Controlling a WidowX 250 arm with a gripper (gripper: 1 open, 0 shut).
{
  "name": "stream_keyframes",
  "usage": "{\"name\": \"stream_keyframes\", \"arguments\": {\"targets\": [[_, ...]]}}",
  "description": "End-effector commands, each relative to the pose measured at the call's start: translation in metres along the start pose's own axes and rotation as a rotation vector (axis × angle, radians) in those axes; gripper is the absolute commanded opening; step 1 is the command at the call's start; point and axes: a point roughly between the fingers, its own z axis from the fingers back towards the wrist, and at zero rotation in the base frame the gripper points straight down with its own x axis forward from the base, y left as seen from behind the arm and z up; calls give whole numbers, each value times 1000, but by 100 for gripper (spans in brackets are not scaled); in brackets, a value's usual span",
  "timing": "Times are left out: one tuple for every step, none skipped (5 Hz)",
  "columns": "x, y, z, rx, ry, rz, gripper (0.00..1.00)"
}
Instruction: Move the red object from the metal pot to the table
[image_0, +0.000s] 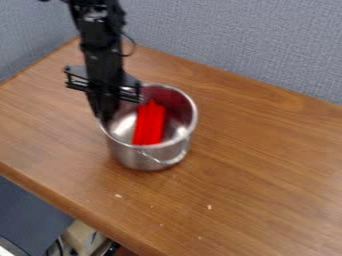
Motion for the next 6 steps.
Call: {"name": "stream_keyframes", "arguments": {"targets": [[11,7,24,-12,-50,40,0],[11,-4,46,-51,-54,40,0],[4,-4,72,-118,-60,-54,0],[20,-4,49,-123,-15,-48,0],[35,-6,26,-112,19,15,0],[43,-9,20,-110,10,72,100]]}}
